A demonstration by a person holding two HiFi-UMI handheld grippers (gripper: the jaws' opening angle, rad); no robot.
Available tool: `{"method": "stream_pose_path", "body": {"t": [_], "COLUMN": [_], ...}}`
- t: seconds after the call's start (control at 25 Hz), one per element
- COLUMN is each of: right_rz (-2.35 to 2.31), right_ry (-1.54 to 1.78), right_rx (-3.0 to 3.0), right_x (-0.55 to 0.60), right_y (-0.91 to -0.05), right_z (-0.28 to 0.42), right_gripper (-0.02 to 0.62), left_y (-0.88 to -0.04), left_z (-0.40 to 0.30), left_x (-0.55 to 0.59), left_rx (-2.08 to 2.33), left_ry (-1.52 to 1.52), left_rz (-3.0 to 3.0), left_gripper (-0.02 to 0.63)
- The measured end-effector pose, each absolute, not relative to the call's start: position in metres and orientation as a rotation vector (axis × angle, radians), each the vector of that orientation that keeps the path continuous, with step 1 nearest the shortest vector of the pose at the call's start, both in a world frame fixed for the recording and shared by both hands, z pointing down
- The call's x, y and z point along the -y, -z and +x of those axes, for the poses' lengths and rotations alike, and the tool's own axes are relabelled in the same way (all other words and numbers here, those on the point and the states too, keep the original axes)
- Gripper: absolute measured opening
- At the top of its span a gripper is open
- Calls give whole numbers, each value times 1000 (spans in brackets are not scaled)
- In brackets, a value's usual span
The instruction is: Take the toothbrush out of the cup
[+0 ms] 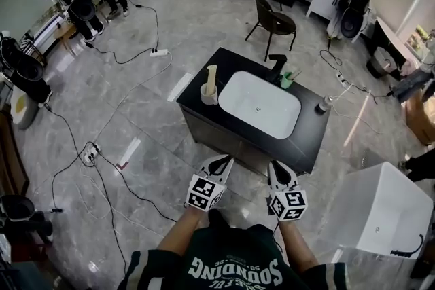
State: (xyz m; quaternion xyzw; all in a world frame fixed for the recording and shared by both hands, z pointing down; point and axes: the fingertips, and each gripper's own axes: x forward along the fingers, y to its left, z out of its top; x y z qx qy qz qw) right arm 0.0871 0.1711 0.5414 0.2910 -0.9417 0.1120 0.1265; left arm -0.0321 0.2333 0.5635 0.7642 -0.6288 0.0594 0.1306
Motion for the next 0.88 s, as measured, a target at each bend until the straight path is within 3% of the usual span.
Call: {"method": "stream_pose_path", "body": {"t": [0.52,0.88], "right_rz": [962,1005], "right_ry": [-362,-401], "right_rx": [2715,2753], "right_x": [-131,-20], "right_y": [-556,-558], "right_z": [90,47], "right_gripper": [44,44], "left_y": [-581,-583], "left_z": [-52,-88], "left_x": [-187,-81], "left_rx": [1773,1745], "left_ry": [-178,-252], "left_rz": [2246,2272], "left_gripper": [12,12]}}
